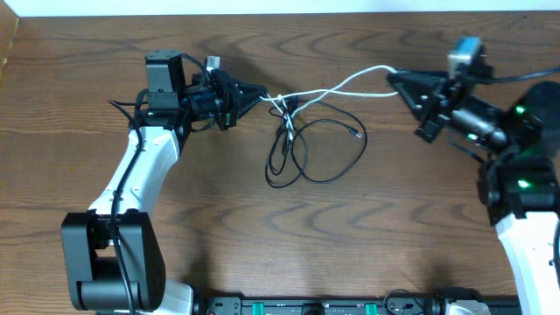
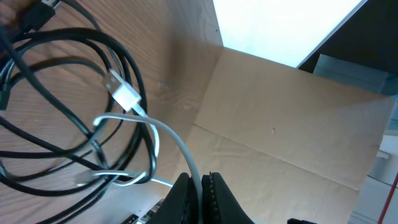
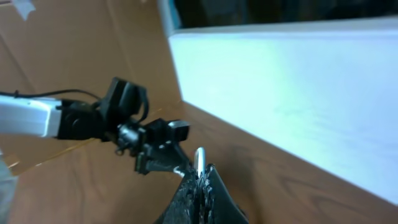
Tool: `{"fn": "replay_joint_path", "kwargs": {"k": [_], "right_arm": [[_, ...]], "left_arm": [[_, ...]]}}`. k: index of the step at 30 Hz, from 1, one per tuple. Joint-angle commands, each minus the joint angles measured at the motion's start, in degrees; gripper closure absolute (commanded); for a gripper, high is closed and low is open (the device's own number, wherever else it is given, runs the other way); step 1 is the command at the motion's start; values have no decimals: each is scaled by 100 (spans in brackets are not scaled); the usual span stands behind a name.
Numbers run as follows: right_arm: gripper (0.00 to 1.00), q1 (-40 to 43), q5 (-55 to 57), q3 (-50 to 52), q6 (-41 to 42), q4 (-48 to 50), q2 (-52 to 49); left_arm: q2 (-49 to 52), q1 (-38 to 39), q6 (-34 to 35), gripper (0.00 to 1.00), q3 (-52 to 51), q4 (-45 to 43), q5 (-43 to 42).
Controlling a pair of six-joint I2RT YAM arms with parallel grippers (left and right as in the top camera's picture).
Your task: Untangle cables
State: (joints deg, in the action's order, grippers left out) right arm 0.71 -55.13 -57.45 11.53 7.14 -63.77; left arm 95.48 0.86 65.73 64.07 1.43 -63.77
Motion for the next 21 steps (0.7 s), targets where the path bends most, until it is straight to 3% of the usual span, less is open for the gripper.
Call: {"fn": "replay_joint_path", "kwargs": {"k": [1, 9, 18, 20, 21], "right_arm": [[99, 424, -52, -35, 48, 39, 332], [99, 1325, 98, -35, 778, 140, 844], [98, 1290, 50, -35, 675, -1449, 278], [93, 1150, 50, -35, 503, -1650, 111], [86, 1060, 50, -35, 411, -1720, 26]], "left_arm": [[0, -31, -103, 92, -11, -22, -2], [0, -31, -103, 92, -11, -22, 0], [0, -13, -678, 92, -11, -17, 61], [0, -7, -769, 92, -11, 2, 90], [0, -2, -800, 92, -11, 66, 168]]}}
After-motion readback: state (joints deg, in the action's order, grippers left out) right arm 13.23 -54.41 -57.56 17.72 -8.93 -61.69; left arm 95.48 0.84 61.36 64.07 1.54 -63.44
